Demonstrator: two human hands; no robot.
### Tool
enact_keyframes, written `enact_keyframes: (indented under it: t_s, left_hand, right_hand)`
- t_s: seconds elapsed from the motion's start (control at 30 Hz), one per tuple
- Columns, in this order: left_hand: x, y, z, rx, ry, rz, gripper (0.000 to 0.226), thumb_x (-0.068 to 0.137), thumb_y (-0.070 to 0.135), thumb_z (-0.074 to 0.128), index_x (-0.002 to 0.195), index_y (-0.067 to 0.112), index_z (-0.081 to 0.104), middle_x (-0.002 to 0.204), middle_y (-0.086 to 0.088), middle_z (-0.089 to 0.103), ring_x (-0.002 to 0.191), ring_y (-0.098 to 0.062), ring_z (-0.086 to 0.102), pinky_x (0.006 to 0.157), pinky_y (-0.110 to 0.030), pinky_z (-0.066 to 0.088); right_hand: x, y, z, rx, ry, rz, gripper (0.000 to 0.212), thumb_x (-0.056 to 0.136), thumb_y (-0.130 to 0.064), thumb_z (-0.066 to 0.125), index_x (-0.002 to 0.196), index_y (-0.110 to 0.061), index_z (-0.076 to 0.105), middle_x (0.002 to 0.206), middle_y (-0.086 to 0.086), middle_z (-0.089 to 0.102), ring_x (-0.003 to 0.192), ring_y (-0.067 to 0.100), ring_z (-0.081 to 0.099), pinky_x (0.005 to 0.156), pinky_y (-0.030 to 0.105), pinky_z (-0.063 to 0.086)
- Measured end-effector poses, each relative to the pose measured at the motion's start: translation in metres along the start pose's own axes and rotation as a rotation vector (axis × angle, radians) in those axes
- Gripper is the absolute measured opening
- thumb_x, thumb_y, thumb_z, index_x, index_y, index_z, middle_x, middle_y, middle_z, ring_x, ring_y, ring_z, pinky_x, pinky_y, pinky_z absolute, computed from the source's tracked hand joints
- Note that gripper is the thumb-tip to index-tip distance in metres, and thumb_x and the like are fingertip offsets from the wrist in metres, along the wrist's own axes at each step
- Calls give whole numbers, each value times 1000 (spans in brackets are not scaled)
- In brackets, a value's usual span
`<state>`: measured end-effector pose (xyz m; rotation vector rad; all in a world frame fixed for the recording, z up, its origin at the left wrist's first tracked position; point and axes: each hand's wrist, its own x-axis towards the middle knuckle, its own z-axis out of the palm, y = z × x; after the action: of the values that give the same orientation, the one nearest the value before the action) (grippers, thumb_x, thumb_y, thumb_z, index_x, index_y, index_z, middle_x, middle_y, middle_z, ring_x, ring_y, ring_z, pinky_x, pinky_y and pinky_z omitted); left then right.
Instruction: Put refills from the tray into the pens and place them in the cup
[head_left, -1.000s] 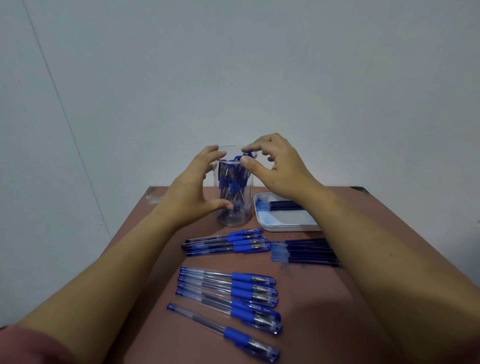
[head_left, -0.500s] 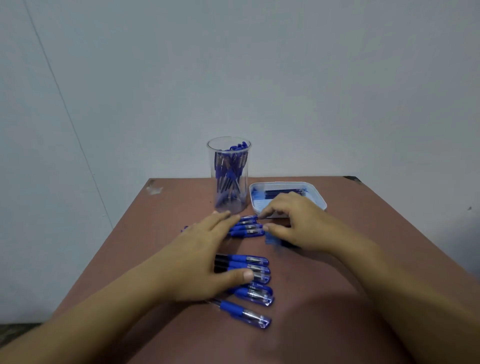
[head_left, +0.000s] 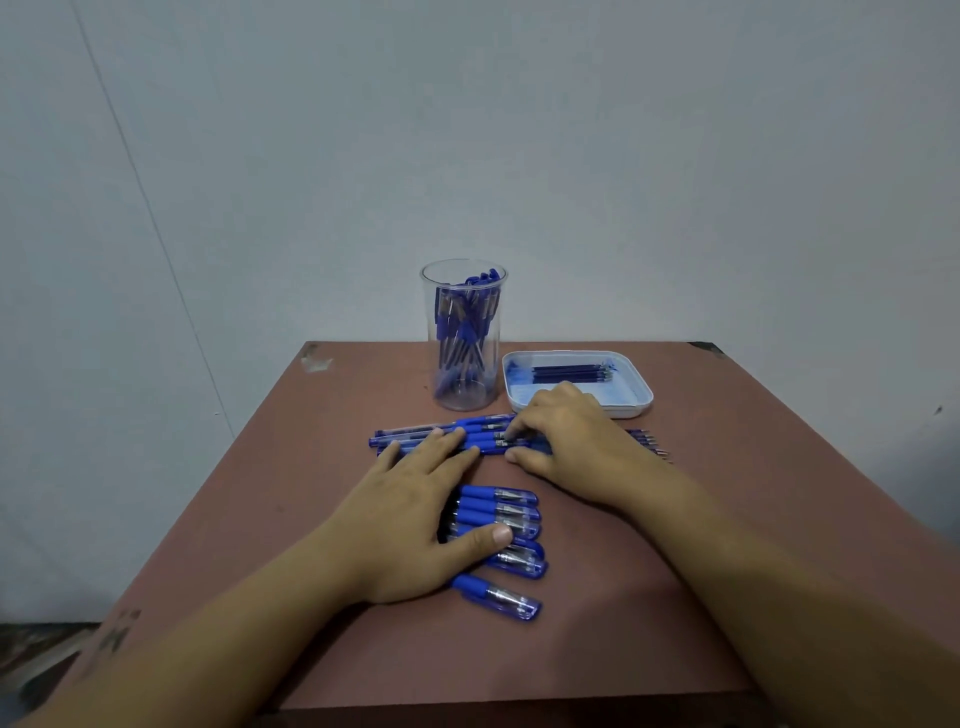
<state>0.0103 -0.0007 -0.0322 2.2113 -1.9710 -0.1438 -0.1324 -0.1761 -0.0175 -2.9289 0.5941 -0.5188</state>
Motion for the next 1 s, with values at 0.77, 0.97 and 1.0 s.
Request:
enact_keyframes:
  t_s: [0.77, 0.97, 1.0]
  left_hand:
    - [20, -7, -18, -36, 385, 99, 73, 87, 71, 33, 147, 31, 36, 150, 12, 42, 140, -5, 33, 120, -45, 20]
    - [42, 3, -34, -17, 508, 284, 41, 91, 51, 51, 126, 30, 58, 116, 14, 66, 97, -1, 62, 81, -19, 51]
    - [45, 5, -32, -29, 528, 297, 37, 92, 50, 48, 121, 31, 61, 111, 15, 68, 93, 0, 62, 76, -22, 54]
  right_hand:
    - [-9, -14, -30, 164, 56, 19, 16, 100, -29, 49, 96, -19, 61, 85, -7, 65, 78, 11, 58, 70, 26, 43]
    - [-18, -8, -52, 603, 28, 222, 16, 99, -28, 51, 88, -26, 63, 66, -17, 68, 65, -10, 61, 62, 9, 42]
    - [-19, -6, -49, 652, 41, 242, 15, 99, -28, 52, 91, -24, 64, 69, -13, 69, 66, -7, 63, 66, 13, 47]
